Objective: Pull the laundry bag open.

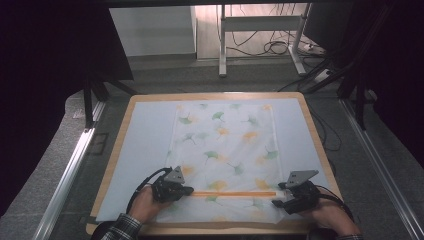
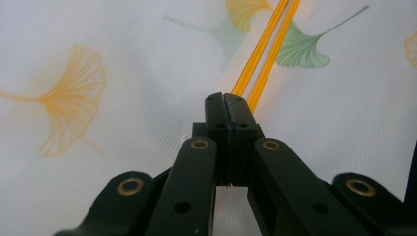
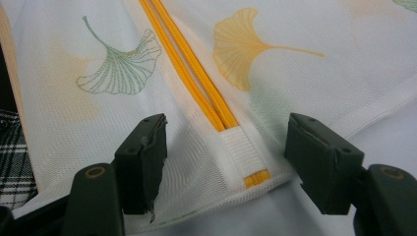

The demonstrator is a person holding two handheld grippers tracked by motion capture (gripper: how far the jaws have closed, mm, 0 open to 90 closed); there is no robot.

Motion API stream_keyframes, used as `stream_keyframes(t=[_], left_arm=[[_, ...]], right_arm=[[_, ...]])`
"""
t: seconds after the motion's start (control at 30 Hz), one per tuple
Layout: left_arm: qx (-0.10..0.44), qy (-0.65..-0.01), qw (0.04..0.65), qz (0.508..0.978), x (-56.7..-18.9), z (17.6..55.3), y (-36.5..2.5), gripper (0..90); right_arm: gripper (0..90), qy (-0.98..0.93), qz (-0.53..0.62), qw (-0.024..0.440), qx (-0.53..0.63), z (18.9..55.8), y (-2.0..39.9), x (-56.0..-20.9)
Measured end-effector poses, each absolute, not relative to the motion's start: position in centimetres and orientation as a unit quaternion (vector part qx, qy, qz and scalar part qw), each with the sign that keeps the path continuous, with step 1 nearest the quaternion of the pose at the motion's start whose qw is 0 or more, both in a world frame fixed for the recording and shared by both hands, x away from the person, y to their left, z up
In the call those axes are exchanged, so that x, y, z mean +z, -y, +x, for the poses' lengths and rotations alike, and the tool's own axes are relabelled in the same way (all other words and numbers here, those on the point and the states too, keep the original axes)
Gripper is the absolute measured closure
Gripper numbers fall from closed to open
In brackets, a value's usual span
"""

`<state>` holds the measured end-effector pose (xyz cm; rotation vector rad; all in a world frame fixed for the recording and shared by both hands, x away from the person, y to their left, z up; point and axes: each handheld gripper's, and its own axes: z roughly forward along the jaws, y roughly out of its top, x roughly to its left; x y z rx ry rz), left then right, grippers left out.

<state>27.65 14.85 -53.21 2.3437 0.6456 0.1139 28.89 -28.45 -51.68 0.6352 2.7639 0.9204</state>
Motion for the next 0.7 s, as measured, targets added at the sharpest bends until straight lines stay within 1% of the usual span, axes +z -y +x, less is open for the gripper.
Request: stream_keyframes(t=[0.27,0.5,0.7], left_arm=[[0.054,-0.260,0.337,0.903,-53.1,27.4,-16.5,89.9],[0.064,-0.281,0.330,0.899,-53.2,27.0,-18.9,89.9],[0.066,-0.292,0.329,0.896,-53.2,26.7,-19.7,89.9]], right_arm=[[32.2,-0.924,0.212,0.081,0.307,28.9,28.4,-51.7],[32.2,-0.924,0.212,0.081,0.307,28.9,28.4,-51.7],[32.2,-0.924,0.211,0.082,0.308,28.9,28.4,-51.7]])
